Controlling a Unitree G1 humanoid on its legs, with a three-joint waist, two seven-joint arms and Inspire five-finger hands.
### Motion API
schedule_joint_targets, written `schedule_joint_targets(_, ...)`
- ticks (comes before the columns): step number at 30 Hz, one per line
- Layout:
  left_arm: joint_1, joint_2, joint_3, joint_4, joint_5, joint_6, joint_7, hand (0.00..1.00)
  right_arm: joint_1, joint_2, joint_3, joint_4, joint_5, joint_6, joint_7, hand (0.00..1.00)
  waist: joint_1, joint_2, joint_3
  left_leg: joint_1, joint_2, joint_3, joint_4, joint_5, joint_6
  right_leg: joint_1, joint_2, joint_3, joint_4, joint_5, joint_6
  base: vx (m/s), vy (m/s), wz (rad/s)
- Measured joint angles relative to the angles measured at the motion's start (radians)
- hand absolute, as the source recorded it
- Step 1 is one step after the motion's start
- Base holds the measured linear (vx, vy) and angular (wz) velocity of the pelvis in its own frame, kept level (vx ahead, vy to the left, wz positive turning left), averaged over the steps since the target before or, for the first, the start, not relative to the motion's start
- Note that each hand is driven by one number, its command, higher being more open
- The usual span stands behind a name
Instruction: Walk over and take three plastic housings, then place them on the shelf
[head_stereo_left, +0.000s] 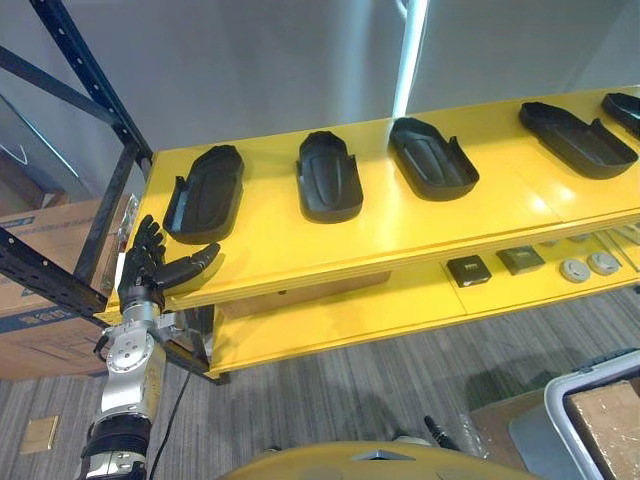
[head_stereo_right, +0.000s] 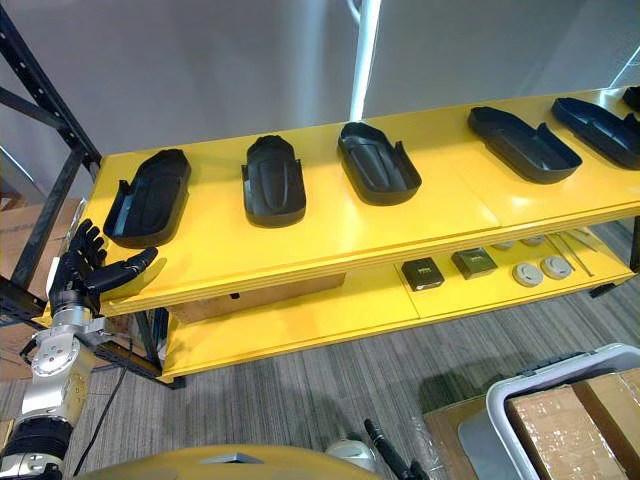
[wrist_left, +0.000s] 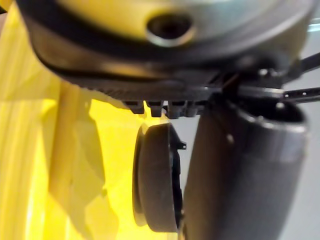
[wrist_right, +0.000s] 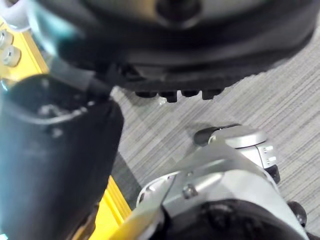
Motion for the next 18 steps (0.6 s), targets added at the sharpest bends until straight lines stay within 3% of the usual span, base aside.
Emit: schedule_joint_targets(18,0.0,0.0,0.0,0.001,-0.008,0.0,-0.085,1.0,0.0,0.0,-0.018,0.0,-0.002,0.013,0.002,1.0,0.001,0.006,0.002,0.002,0.0,0.001,0.0,0.0,0.0,0.001,0.0,0.0,0.001,0.0,-0.001,0.0,0.0,0.0)
